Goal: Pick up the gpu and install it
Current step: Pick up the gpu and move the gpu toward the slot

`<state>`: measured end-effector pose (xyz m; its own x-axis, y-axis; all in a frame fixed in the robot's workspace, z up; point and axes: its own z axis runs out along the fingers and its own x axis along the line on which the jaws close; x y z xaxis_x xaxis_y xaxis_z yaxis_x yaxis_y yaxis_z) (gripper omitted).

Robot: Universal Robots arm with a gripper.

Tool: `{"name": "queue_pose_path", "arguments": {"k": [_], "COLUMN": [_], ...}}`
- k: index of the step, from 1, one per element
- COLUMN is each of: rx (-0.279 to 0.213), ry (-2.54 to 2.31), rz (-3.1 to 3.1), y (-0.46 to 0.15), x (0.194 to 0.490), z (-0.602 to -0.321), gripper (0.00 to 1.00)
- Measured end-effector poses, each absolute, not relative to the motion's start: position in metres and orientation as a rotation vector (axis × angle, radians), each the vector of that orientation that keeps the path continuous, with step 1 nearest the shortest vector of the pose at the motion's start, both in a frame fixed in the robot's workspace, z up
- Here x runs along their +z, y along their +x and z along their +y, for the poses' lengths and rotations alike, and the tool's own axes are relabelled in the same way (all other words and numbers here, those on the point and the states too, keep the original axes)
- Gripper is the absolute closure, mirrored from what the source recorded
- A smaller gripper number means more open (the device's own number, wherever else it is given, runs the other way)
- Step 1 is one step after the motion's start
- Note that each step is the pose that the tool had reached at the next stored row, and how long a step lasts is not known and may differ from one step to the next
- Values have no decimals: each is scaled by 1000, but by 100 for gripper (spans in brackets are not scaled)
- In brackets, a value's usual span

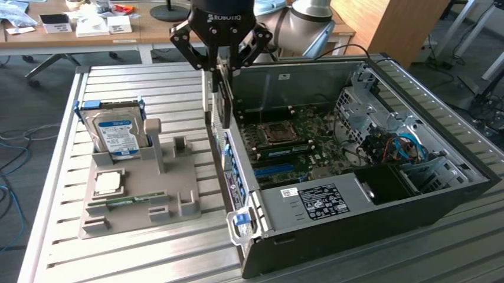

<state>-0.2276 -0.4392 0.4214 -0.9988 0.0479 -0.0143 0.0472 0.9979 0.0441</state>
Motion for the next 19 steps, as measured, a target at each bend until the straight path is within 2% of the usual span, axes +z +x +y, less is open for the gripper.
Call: {"name": "queue_pose_path", "arguments": {"k": [19], "rx": [69], "ry": [74], "rz": [3125], "y": [-196], "x": [421], "z": [-439], "gripper": [73]}}
